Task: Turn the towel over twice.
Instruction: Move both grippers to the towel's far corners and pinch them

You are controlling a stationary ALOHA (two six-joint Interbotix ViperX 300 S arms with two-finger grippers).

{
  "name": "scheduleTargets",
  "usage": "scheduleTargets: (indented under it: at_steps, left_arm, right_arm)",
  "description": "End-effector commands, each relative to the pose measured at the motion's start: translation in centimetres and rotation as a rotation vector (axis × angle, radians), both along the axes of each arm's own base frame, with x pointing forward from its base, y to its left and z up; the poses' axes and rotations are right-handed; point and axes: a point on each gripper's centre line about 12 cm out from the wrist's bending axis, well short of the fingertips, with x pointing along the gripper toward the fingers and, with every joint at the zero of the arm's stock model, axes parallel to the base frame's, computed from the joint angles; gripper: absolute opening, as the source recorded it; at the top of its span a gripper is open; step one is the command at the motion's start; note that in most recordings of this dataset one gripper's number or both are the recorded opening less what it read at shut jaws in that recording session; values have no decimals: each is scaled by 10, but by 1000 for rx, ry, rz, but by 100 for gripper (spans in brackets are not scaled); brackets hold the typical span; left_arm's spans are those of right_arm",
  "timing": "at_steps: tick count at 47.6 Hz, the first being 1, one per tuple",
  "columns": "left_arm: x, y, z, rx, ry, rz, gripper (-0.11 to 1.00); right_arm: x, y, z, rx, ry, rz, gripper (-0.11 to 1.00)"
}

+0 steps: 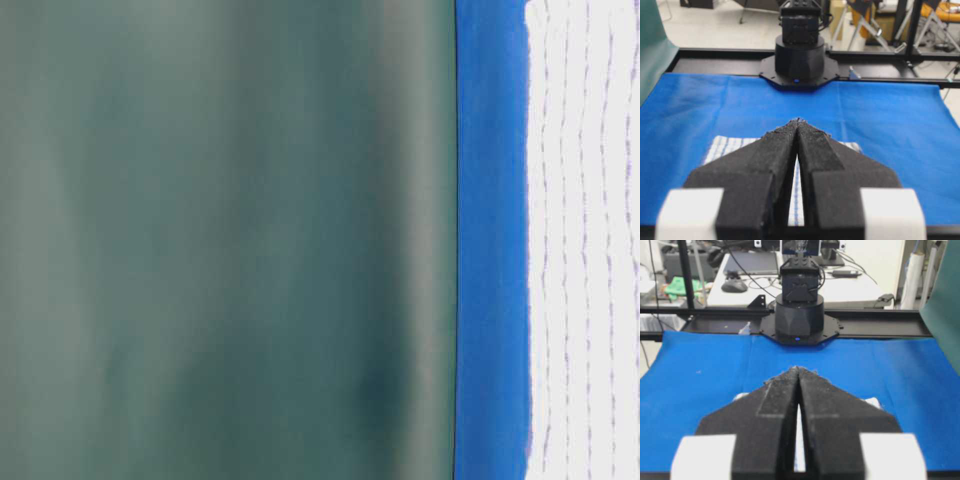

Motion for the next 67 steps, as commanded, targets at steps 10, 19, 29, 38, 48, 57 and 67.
scheduleTargets:
  at_steps: [10, 19, 29, 38, 48, 57, 67]
  left_arm:
    - [8, 13, -6, -36, 36, 62, 0]
    - [23, 28, -30, -50, 127, 130, 0]
    - [37, 49, -58, -70, 214, 212, 2]
    - [45, 69, -91, -90, 304, 285, 44]
    - [53, 83, -128, -109, 397, 331, 91]
    - [56, 100, -165, -132, 474, 386, 89]
    - [60, 114, -197, -150, 527, 428, 89]
  right_arm:
    - [11, -22, -5, 87, 103, -109, 0]
    - [19, -42, -25, 140, 206, -196, 0]
    - [30, -67, -57, 191, 337, -304, 1]
    - [43, -94, -93, 234, 490, -392, 30]
    - [54, -119, -138, 277, 654, -462, 65]
    - [63, -129, -166, 297, 743, -479, 62]
    - [65, -139, -190, 313, 791, -503, 62]
